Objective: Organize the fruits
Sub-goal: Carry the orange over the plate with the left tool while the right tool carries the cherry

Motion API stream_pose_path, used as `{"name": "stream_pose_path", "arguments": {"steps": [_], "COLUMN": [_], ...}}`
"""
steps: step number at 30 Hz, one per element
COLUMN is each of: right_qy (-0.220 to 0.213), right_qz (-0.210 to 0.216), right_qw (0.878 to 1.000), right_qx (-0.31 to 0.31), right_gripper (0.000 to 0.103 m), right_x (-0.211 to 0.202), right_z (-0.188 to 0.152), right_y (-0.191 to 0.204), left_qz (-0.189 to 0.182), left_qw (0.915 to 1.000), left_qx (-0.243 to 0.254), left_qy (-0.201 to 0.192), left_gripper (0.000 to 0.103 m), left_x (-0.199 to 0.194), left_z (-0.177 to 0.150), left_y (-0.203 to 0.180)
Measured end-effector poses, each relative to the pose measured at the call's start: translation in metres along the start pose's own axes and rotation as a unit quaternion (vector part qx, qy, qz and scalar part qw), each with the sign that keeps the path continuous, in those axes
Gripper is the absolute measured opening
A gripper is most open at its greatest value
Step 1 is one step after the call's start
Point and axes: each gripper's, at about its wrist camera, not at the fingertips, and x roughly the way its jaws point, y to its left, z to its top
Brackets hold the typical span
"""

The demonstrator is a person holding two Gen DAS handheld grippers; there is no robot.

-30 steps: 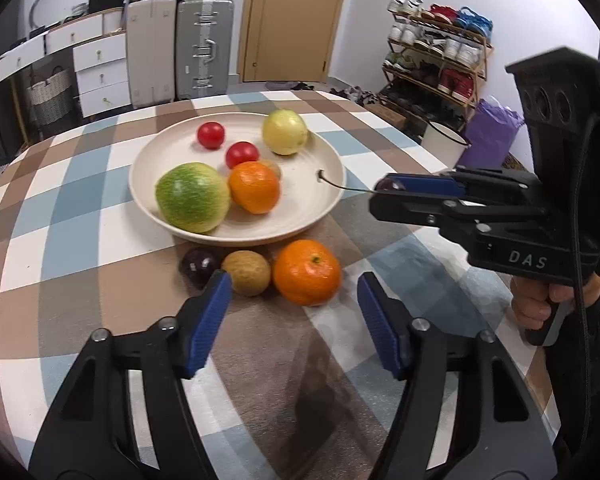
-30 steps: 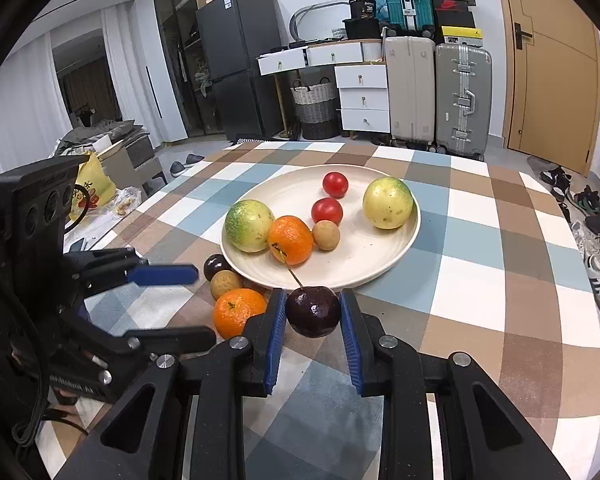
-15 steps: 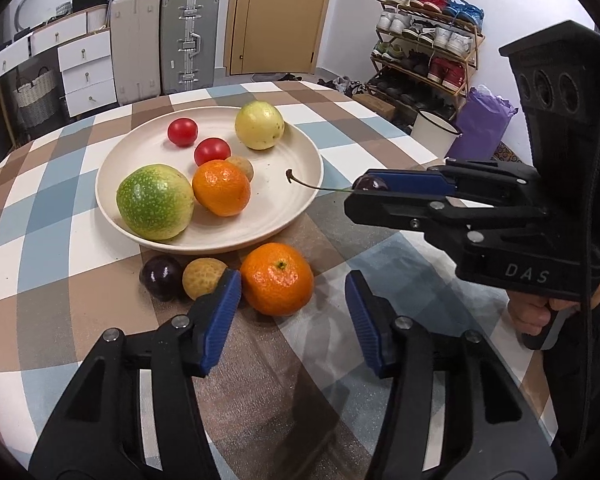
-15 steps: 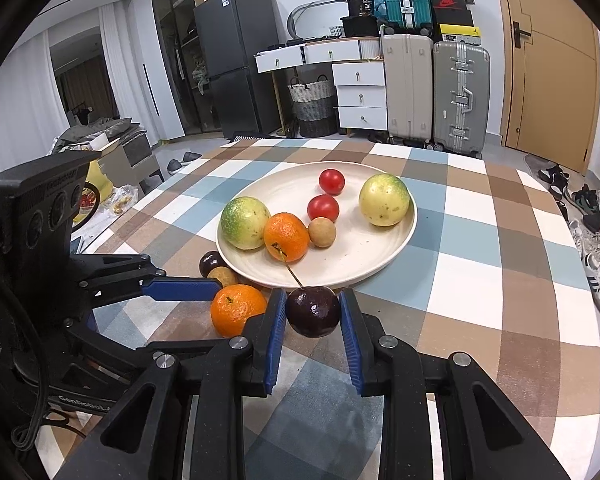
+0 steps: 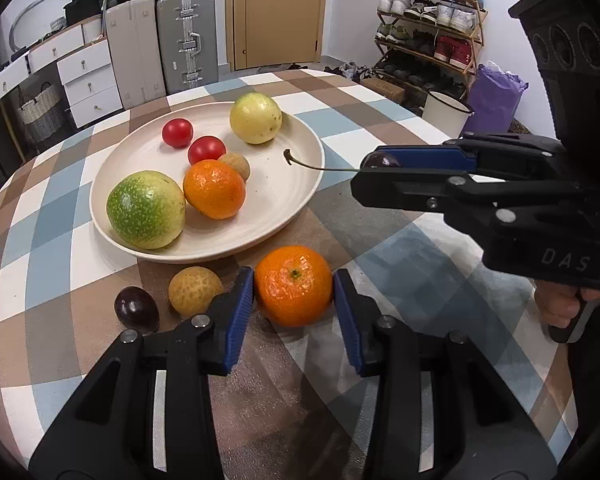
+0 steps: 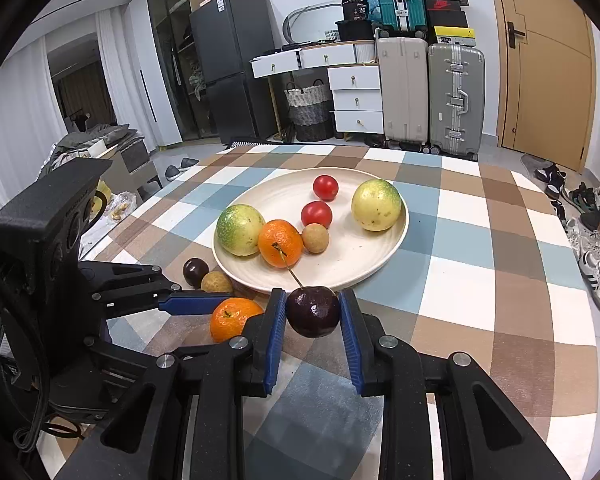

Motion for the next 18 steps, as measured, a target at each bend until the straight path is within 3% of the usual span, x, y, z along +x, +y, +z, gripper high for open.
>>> {"name": "stream_pose_path", "arguments": {"steps": [9,18], "right_qy": [-0.007,-0.03], "right_qz": [-0.004,-0.011], "right_qw": [1.0,0.999], "right_qx": [0.007,0.019], "right_gripper": [0.027,0.027], "right_x": [-0.002,-0.01], "right_z": [0.001,0.003], "right_y": [-0.003,-0.008], "left_qz": [-0.017,0.003], "left_qw": [0.9986,0.9954], "left_qx": [-0.032,-0.067], "left_qy": [-0.039,-0.068], "left_gripper": [0.037,0.037], "left_x": [-0.021,-0.043], "left_z": [0.002,0.006], "left_y": [0.017,0.047]}}
